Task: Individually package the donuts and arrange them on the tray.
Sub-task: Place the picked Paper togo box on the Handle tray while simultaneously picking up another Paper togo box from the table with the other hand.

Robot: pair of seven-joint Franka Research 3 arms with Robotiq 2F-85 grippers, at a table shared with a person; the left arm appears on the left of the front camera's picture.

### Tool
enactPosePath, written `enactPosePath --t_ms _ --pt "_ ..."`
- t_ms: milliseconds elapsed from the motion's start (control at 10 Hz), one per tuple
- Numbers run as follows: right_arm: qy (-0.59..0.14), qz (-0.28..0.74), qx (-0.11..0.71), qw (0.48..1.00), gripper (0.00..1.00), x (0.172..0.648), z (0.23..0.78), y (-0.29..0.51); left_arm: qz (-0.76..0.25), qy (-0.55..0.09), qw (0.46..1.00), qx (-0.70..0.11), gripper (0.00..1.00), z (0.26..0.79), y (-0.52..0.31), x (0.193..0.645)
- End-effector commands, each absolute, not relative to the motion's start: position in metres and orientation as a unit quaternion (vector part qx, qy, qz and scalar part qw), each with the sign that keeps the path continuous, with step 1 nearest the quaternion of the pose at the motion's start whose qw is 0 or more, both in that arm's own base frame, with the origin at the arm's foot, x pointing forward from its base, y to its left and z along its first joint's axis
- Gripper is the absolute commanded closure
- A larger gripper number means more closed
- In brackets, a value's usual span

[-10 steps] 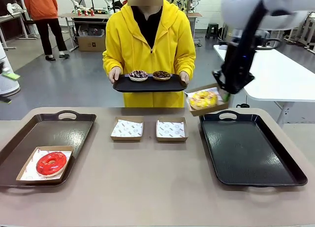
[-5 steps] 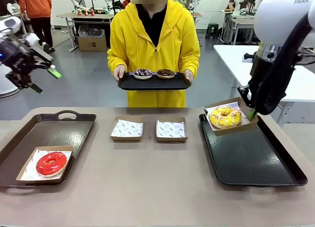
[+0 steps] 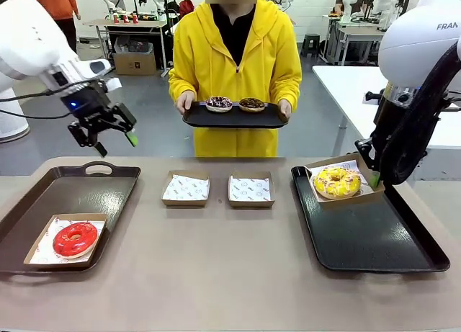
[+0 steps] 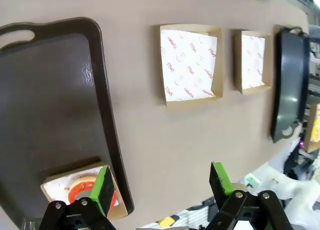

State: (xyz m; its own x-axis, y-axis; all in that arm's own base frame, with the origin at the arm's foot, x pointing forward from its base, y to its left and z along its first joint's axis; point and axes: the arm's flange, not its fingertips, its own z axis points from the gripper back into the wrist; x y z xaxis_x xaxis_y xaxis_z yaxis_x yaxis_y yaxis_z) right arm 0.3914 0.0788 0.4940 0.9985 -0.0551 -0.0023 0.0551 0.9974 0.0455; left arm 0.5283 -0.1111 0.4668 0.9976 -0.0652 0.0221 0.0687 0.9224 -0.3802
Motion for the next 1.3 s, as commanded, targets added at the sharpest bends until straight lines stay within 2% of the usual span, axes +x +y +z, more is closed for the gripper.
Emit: enactPosePath --t_ms 0,300,600,700,1200 --pt "0.002 -0.024 0.024 0.999 0.99 0.392 0.5 0.081 -0.035 -0.025 0.99 -0.137 0.0 0.459 -0.142 0.53" --pt "0.002 -0.024 0.024 0.999 0.99 0.392 0.5 0.081 -0.068 -0.066 0.994 -0.062 0.0 0.43 -0.205 0.522" --pt "0.002 -0.024 0.024 0.999 0.99 0.392 0.5 0.081 -0.09 -0.103 0.989 -0.053 0.0 0.416 -0.237 0.529" --pt "0.002 -0.024 0.024 0.999 0.99 0.392 0.5 0.081 -0.092 -0.066 0.991 -0.067 0.0 0.423 -0.229 0.518" --pt "0.002 -0.024 0.024 0.999 0.99 0.392 0.5 0.081 -0.092 -0.066 0.991 -0.067 0.0 0.423 -0.229 0.518"
